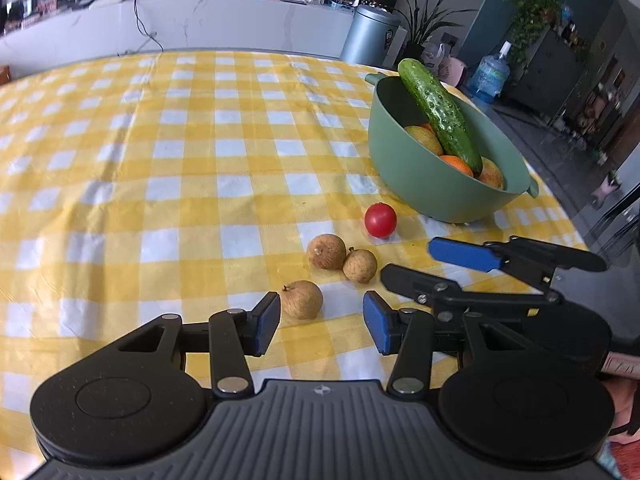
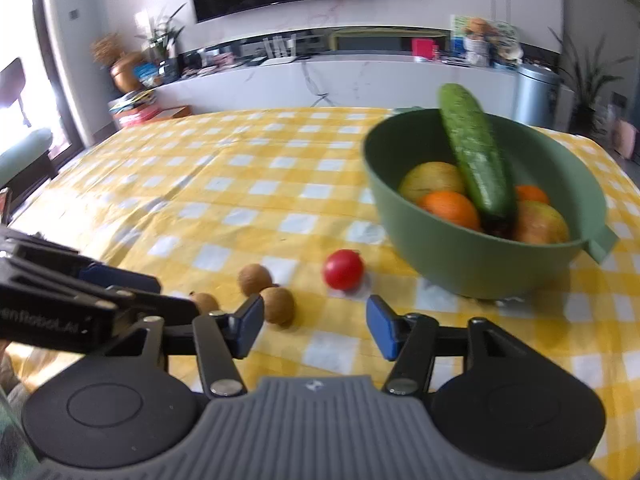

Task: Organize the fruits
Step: 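Withdraw both tools from the colander toward the longans on the cloth, then grasp a longan with the left tool while the right tool grasps another longan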

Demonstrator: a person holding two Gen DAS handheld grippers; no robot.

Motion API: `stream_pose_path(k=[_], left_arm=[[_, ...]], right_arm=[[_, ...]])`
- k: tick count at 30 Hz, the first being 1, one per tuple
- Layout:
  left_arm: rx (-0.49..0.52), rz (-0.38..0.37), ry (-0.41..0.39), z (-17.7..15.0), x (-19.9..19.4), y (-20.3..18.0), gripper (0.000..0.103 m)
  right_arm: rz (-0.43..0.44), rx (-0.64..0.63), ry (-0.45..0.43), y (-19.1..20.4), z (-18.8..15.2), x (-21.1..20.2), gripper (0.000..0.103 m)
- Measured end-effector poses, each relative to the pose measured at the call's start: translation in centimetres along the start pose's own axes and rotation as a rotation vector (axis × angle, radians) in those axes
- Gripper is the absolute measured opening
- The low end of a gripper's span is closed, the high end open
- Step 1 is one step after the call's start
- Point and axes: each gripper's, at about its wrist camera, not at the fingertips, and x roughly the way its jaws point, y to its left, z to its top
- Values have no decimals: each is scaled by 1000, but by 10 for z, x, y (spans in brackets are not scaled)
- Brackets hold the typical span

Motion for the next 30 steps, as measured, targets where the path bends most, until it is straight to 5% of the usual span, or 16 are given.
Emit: stream_pose_path(k=[8, 30], left_arm=[[5, 11, 12, -4, 6, 2, 53], [-1, 27, 14, -2, 23, 8, 34]], right_arm=[[39, -57, 25, 7, 2, 6, 35], [108, -47, 69, 3, 6, 33, 22]])
